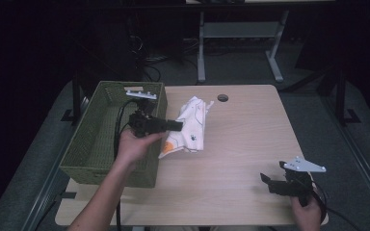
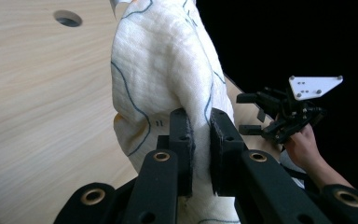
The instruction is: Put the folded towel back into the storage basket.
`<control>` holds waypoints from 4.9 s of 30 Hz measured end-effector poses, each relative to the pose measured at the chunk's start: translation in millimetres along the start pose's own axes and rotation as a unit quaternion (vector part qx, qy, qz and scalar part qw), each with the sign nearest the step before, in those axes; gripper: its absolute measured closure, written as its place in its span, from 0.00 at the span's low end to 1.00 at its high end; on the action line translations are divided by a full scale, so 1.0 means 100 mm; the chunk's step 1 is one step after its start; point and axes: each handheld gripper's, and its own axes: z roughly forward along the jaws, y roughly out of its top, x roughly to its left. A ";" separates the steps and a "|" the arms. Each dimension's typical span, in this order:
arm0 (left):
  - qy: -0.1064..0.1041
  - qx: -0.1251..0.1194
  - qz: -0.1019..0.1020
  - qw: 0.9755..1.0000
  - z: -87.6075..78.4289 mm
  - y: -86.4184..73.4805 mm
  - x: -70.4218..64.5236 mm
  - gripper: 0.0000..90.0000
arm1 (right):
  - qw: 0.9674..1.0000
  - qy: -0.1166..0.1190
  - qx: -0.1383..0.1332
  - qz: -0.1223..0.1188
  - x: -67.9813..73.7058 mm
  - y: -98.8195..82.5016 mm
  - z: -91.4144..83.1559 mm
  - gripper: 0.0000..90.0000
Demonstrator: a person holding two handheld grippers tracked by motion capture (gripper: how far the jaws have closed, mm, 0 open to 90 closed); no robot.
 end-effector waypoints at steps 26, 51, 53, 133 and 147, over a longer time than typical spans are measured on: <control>0.077 -0.012 -0.023 0.997 -0.84 -0.20 0.40 0.91 | 1.000 0.000 0.005 -0.006 0.02 0.00 0.00 0.15; 0.124 0.026 -0.055 0.990 -1.01 -0.39 1.03 0.91 | 1.000 -0.002 0.005 0.009 -0.03 -0.05 -0.01 0.15; 0.132 0.039 -0.051 0.989 -0.97 -0.41 1.09 0.91 | 1.000 -0.001 0.007 0.010 -0.04 -0.06 -0.01 0.16; 0.223 0.369 -0.013 0.902 0.16 -0.66 1.49 0.83 | 1.000 0.011 0.003 0.002 -0.05 0.01 0.02 0.15; 0.178 0.347 -0.017 0.921 0.04 -0.56 1.35 0.69 | 1.000 0.011 0.006 -0.001 -0.04 0.01 0.03 0.16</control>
